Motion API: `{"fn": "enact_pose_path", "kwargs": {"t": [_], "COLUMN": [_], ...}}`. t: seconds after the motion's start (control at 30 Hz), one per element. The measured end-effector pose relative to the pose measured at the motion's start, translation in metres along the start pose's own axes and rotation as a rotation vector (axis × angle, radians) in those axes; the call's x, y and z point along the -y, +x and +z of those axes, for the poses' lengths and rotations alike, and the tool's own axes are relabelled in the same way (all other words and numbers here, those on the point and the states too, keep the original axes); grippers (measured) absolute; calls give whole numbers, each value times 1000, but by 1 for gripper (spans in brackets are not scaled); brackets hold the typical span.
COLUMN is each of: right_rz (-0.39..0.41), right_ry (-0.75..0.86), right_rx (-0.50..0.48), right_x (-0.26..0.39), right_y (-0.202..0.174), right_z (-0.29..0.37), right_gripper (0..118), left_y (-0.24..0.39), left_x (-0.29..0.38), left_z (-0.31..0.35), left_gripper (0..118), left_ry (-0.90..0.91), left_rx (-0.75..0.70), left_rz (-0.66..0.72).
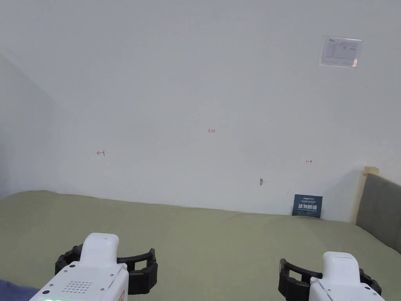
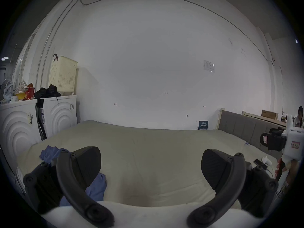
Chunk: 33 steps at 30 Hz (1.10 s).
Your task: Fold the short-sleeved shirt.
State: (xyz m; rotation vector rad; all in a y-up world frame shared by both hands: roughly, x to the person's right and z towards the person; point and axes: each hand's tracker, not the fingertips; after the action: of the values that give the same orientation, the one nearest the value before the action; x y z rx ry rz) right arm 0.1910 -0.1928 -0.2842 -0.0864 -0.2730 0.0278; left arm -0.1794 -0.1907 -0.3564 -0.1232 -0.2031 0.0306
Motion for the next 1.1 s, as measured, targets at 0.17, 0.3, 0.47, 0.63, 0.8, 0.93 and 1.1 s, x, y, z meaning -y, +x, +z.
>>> {"fn": "enact_pose_path", "kwargs": {"t": [0.17,0.3,0.47,0.63,0.8,0.93,1.1], "right_rz": [2,0,-11,-31,-15,-9,4], "right_ry": [2,4,12,6,2,3,-1], "right_rx": [-2,-2,3,4,-1,-10,-13], "right_x": [1,0,1,3,3,3,4], "right_y": [-1,-1,1,4,2,0,-1], "right_z": [1,1,3,3,2,1,-1], "right_gripper": [118,118,118,118,118,118,118], "left_y": [1,0,-3,-4,-6,-5,-5], "left_x": [1,0,-2,-3,-1,-1,-2], "left_z": [-1,0,1,2,0,-3,-6], "left_gripper": [118,118,118,118,118,118,118], "left_ry": [-5,-1,12,1,-4,-14,-16], "left_rx": [-6,-3,-7,-16,-15,-25,-26], "left_rz": [-7,2,18,19,24,11,-2]}}
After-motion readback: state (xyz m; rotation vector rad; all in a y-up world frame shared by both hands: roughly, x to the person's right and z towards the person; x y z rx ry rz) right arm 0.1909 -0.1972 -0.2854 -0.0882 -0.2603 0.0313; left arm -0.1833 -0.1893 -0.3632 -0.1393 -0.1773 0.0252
